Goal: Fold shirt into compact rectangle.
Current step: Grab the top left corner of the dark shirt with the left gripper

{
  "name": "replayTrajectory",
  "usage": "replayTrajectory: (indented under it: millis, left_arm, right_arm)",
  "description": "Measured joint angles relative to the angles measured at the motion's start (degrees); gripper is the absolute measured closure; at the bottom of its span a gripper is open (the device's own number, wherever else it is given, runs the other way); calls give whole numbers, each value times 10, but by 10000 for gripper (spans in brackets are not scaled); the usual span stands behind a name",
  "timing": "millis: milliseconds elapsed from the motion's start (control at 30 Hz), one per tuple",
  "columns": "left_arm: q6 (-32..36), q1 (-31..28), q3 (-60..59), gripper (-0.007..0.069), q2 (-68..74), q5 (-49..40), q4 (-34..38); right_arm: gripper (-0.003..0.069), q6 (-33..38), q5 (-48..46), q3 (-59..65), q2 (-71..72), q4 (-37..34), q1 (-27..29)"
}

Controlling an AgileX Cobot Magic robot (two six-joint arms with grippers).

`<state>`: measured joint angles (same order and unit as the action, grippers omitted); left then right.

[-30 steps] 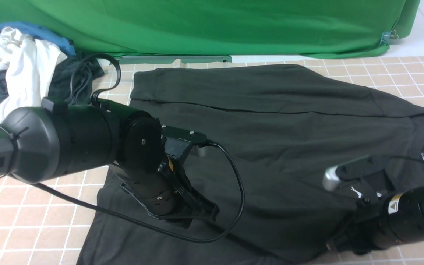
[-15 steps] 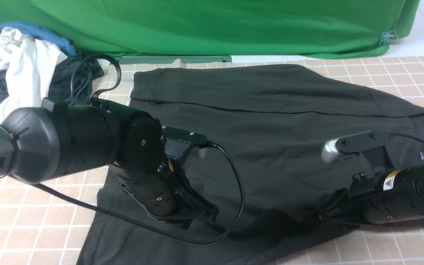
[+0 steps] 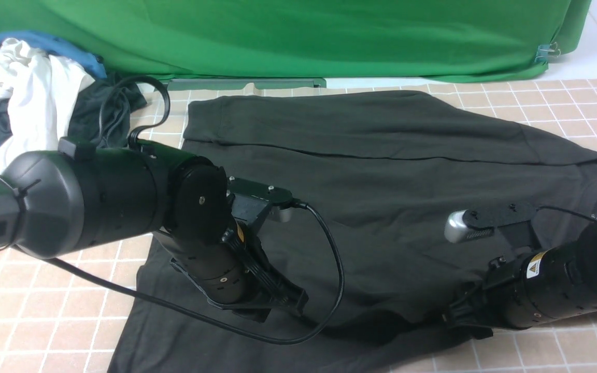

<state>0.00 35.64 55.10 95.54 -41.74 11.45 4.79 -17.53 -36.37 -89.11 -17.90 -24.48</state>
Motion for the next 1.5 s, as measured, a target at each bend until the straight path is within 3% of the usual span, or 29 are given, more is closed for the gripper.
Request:
replayTrajectory:
  millis: [67, 233, 300, 967, 1100, 1167, 1233, 1300, 1400, 1500]
  left_arm:
    - [0, 0, 0, 606, 0, 4, 0]
    - [0, 0, 0, 606, 0, 6, 0]
    - [0, 0, 0, 606, 0, 6, 0]
    - [0, 0, 0, 606, 0, -14, -5]
    - [-21, -6, 0, 606, 0, -17, -36]
    - [-35, -24, 1, 606, -1, -19, -48]
    - [-40, -49, 8, 606, -5, -26, -52]
    - [-41, -82, 29, 606, -11, -37, -55]
    - [-32, -123, 72, 606, -12, -50, -58]
    - [-25, -171, 154, 606, -2, -60, -64]
  right_arm:
    - [236, 0, 13, 0, -3, 0, -8]
    - [557, 2, 28, 0, -10, 1, -12]
    - [601, 2, 21, 0, -9, 1, -12]
    - [606, 4, -251, 2, 88, 32, -15]
    - [516, 4, -313, 2, 90, 41, -15]
    - [407, 4, -351, 2, 90, 51, -15]
    - [344, 2, -371, 2, 90, 61, -15]
    - [327, -1, -382, 2, 96, 68, -15]
    - [382, -3, -385, 2, 119, 72, -15]
    - [528, -5, -380, -4, 176, 74, -16]
